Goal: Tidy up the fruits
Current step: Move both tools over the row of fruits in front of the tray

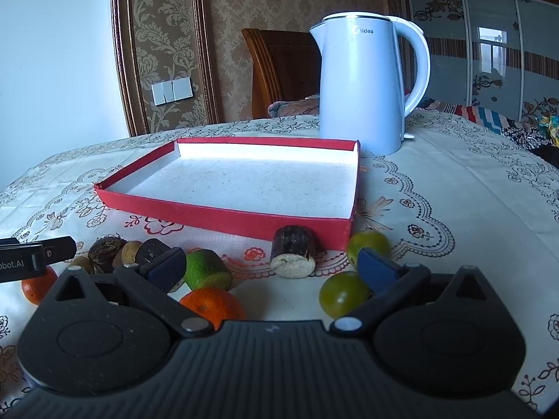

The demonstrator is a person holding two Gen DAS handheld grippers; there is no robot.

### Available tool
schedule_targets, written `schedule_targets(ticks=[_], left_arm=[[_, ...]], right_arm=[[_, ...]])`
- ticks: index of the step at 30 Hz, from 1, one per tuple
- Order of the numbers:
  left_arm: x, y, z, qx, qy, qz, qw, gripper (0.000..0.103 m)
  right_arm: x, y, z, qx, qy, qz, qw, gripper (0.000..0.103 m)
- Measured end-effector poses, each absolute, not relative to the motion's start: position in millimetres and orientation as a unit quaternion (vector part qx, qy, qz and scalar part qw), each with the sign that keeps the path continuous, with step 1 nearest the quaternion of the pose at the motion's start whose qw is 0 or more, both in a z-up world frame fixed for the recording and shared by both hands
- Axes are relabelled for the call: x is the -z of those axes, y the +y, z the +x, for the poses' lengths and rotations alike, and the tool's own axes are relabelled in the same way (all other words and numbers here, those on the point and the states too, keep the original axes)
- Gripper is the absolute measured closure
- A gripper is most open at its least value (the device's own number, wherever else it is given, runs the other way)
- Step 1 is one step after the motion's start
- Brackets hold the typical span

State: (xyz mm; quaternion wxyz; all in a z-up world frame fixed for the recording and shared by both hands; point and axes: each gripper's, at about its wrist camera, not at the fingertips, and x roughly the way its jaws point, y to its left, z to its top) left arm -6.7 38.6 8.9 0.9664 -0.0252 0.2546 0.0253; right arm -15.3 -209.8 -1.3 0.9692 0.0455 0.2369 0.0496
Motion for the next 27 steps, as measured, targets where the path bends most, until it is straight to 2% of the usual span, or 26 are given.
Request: schedule_targets(ticks=[27], left_arm=[[-9.3,36.6,-10.5,-0.024,0.251,-0.015,0.968,0.0]], right_arm=[[1.8,-206.3,-14.8,-0.052,0.238,0.032,0.969,0.0]])
